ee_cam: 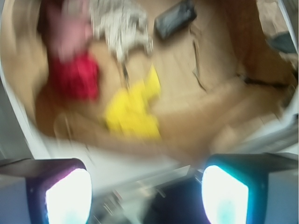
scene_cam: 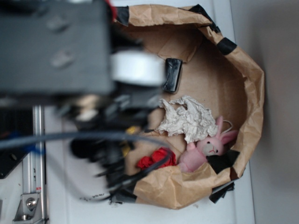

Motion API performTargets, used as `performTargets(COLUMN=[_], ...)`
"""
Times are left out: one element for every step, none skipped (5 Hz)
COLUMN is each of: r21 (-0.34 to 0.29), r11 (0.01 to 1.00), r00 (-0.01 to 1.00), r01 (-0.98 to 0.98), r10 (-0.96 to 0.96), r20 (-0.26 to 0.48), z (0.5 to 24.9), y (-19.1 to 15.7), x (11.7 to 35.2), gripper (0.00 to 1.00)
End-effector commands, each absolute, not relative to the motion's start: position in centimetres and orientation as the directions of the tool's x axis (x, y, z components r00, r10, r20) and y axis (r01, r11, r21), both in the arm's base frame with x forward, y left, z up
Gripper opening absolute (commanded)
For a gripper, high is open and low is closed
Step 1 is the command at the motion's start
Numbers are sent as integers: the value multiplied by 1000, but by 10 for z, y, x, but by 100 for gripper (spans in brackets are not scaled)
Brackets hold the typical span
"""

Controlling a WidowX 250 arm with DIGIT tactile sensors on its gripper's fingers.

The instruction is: Grab the black box.

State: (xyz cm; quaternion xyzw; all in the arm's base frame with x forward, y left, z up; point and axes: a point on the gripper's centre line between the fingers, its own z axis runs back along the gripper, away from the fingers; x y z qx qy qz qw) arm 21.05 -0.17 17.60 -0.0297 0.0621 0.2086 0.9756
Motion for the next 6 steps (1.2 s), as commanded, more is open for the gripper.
performTargets(r21=[-132,-80,-10,14,63,137], r11=[641,586,561,561,548,559], r00=[638,579,559,561,547,558], r01=[-756,-807,-827,-828,-834,-818], r10=[767,810,826,828,836,828], r20=[73,94,73,12,-38,-48], z=[152,127,100,74,48,37], y=[34,42,56,71,76,74], x=[244,259,272,290,298,297], gripper=[100,100,100,100,100,100])
